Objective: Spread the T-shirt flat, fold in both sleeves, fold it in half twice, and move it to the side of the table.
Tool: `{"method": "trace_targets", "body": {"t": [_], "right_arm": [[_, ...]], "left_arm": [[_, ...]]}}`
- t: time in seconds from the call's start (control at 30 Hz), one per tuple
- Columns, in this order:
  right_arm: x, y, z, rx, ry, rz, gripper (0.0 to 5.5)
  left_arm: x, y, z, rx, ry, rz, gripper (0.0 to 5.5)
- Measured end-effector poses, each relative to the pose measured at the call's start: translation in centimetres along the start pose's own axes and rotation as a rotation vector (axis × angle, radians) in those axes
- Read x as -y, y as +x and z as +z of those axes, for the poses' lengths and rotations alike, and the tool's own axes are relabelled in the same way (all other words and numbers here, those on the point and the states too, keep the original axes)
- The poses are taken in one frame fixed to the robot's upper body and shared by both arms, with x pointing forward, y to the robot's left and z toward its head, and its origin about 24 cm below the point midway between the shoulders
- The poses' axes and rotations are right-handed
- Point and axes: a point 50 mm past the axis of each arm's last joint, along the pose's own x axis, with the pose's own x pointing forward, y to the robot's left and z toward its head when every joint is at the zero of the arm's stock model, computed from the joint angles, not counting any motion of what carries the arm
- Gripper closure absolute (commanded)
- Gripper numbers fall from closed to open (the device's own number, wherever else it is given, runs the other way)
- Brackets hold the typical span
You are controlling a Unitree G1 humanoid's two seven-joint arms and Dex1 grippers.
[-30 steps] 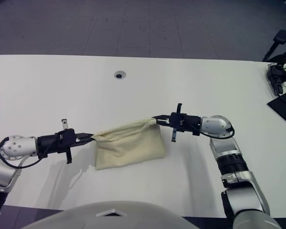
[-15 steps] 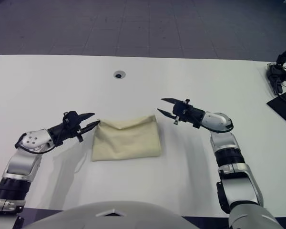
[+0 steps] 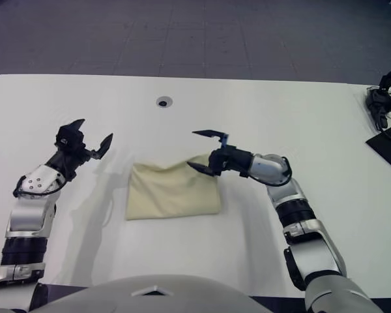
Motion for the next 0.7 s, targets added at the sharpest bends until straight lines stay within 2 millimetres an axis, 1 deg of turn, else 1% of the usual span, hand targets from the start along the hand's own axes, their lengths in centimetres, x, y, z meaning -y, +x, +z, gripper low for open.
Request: {"method": "trace_targets", "body": {"t": [0.07,0.17,0.2,0.27,0.37,0.47,0.7], "right_arm": [[-0.6,0.9,0.2,0.008,-0.035,0.028,0.10],[-1.5,2.5,1.0,0.056,-0.034,0.068,0.10],[-1.7,3.4,1.2,0.066,-0.054,0.096,0.10],[-1.7,4.6,1.2,0.062,-0.094,0.117,0.10],[-1.0,5.9,0.9,0.036,-0.156,0.121,0.10],[-0.4,6.4,0.3,0.008,-0.169,0.090,0.10],[0.7,6.9,-0.9,-0.071,-0.149,-0.017,0.10]], "left_arm": [[0.0,-0.2,0.6,0.035,0.007,0.022,0.12],[-0.1,-0.2,1.2,0.073,0.013,0.060,0.12],[0.1,-0.2,1.4,0.087,0.008,0.067,0.12],[0.2,-0.2,1.4,0.093,0.003,0.068,0.12],[0.9,-0.1,1.3,0.093,0.018,0.044,0.12],[1.4,-0.1,1.2,0.090,0.019,0.033,0.12],[2.3,-0.1,1.3,0.102,-0.001,0.005,0.12]]}}
